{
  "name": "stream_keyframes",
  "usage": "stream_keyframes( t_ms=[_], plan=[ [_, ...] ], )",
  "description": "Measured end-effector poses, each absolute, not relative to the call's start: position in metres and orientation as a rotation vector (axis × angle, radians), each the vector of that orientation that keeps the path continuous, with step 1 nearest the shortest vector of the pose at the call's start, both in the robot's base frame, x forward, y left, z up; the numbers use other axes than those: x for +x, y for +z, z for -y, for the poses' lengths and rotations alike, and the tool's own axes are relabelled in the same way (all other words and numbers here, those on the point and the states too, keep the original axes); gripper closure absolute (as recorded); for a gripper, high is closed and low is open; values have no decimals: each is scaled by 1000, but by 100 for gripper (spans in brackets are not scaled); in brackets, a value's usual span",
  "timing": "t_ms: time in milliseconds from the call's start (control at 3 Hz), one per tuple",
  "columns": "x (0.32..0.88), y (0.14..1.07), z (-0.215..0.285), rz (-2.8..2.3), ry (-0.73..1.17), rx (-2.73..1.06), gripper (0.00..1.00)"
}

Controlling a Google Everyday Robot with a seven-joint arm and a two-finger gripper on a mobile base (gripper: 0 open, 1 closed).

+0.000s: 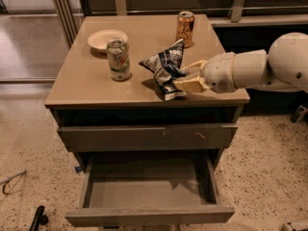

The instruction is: Pick blue chip bag from middle drawer and place on counter

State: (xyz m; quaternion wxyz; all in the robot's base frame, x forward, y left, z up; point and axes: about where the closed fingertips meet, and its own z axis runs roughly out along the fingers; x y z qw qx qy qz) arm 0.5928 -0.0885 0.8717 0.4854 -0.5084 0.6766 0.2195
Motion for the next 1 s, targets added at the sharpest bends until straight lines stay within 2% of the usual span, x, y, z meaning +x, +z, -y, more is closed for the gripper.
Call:
stream_keyframes(
  t_ms=[667,1000],
  plan=[
    [633,856,94,-1633,543,-1185,100],
    [635,856,93,-1632,544,-1184,83]
  ],
)
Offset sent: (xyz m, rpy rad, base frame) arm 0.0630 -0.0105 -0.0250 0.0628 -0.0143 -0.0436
